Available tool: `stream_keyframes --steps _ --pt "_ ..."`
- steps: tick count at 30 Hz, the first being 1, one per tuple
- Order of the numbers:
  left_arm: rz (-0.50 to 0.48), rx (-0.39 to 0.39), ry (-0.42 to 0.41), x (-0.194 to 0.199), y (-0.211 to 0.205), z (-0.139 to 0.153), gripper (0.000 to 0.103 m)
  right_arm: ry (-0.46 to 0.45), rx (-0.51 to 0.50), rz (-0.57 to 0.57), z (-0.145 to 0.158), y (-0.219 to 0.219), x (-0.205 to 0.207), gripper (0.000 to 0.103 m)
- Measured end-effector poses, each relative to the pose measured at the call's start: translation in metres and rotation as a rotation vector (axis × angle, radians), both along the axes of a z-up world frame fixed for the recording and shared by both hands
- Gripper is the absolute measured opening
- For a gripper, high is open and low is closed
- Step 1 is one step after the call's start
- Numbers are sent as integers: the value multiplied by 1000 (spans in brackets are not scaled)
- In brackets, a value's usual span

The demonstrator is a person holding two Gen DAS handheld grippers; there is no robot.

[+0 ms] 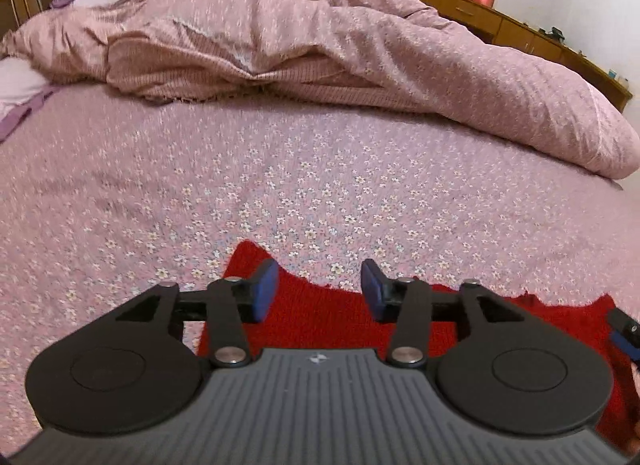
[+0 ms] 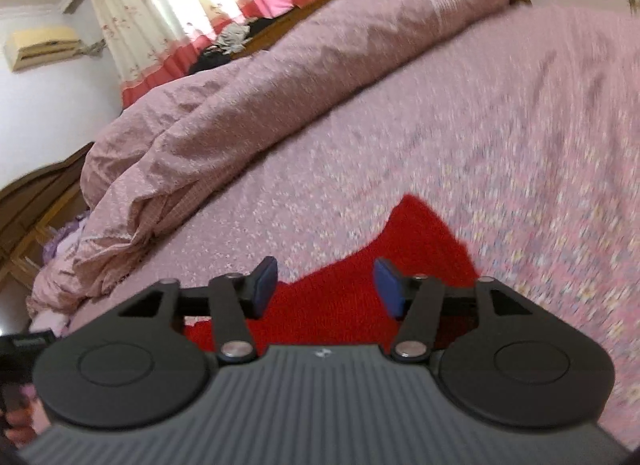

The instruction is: Fold small clothes

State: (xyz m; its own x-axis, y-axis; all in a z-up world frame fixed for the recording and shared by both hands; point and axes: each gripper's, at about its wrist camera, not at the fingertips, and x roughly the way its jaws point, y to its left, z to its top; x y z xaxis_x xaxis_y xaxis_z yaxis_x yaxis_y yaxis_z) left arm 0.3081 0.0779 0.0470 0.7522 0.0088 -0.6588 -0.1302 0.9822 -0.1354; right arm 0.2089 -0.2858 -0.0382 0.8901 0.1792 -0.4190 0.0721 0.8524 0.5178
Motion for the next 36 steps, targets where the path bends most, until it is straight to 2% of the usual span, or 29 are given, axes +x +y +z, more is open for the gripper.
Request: stream_keyframes --steps 3,8,14,18,19,22,26,31,36 --pt "-14 23 23 -11 -2 -1 56 -2 -48 12 8 -4 -11 58" --pt "-33 19 65 -34 -2 -12 56 10 -115 14 10 -15 -39 58" --pt "-68 90 104 -65 -5 -25 57 31 -175 17 3 -23 -69 58" --pt "-57 68 124 -76 3 -38 57 113 -186 -3 -16 -29 -66 58" --pt "-56 65 126 -78 5 -40 57 141 -173 -20 -23 -32 -63 58" --pt "-42 78 130 -85 5 -35 57 135 -98 -56 -32 -41 -66 60" --pt "-30 58 111 -104 13 -24 59 149 -84 -87 -23 -40 -77 61" --pt "27 50 116 -122 28 -20 61 161 -4 -131 -15 -49 -106 61" --pt "47 43 126 -135 40 -22 61 186 -11 -147 -6 -47 -134 63"
